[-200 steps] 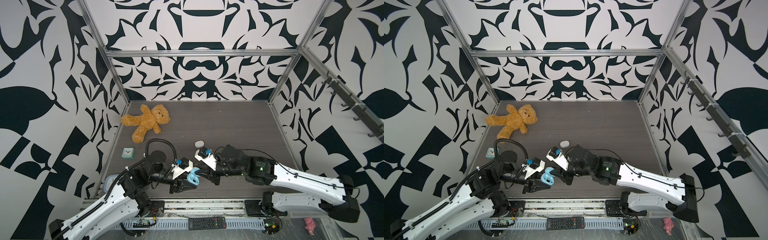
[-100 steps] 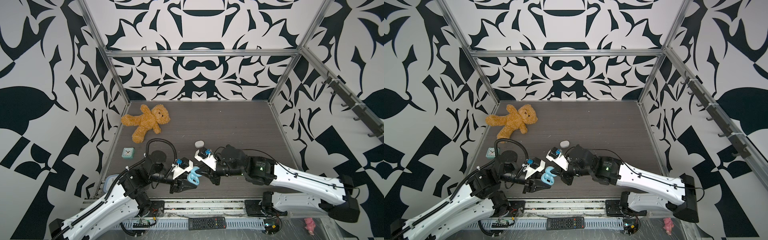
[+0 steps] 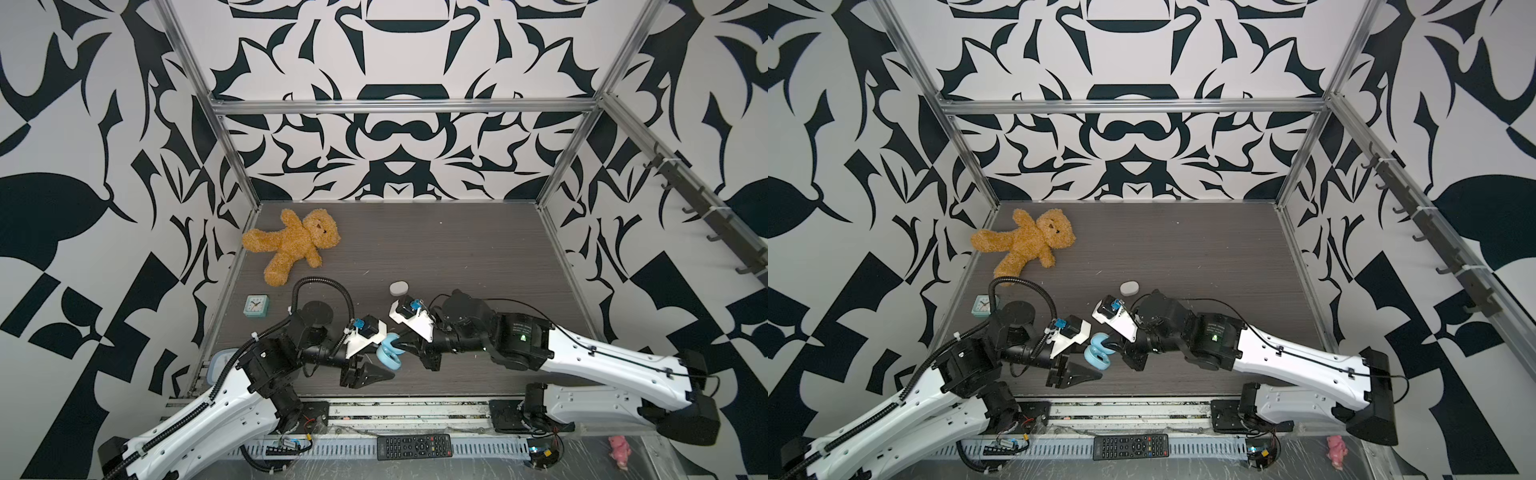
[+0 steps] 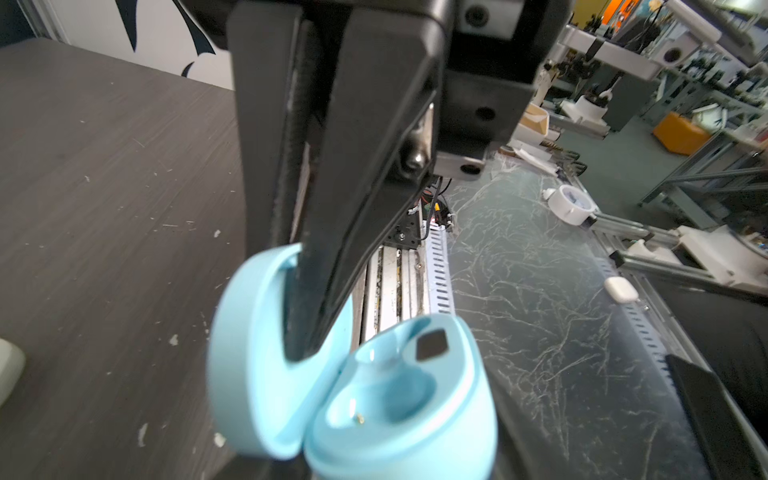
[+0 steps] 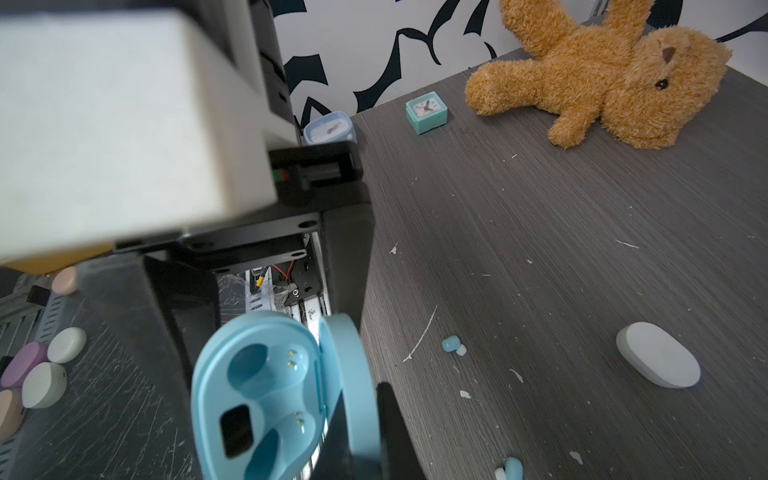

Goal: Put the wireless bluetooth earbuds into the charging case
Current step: 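Hold the light-blue case open between both grippers, then release the lid with the left gripper while the right gripper lowers the case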

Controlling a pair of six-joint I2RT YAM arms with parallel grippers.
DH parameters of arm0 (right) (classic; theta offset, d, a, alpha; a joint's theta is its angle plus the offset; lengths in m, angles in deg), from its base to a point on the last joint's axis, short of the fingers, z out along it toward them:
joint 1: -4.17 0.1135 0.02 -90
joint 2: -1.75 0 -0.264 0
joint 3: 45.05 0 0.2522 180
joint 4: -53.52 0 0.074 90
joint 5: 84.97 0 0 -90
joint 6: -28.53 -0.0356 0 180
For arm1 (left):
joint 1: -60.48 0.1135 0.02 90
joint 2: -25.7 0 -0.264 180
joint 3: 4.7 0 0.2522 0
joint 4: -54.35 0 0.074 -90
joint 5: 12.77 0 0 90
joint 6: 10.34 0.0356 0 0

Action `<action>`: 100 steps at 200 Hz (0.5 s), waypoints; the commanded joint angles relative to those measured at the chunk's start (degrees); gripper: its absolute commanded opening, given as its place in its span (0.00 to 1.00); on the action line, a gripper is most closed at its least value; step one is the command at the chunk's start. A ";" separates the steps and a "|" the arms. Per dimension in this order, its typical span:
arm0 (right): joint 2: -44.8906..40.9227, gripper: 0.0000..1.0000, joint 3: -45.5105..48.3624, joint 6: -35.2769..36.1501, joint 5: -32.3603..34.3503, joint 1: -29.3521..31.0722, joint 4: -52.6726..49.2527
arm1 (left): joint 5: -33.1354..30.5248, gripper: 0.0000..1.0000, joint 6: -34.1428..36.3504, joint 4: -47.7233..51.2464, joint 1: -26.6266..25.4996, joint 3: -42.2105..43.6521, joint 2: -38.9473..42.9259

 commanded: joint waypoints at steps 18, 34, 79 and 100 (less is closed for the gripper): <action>-2.11 0.00 -3.09 0.00 2.69 -0.32 -0.07 | -0.90 0.84 0.91 -0.74 -0.03 0.01 0.16; -2.46 0.00 -3.66 1.49 4.89 -0.26 -1.68 | -1.69 0.93 0.91 -0.86 -0.04 0.24 0.50; -4.07 0.00 -4.31 9.11 15.61 -0.83 -3.92 | -6.37 0.99 0.80 -1.40 0.03 0.75 2.89; -4.31 0.00 -4.15 13.06 19.57 -3.15 -4.24 | -12.60 0.99 0.80 -2.31 -0.04 1.15 4.75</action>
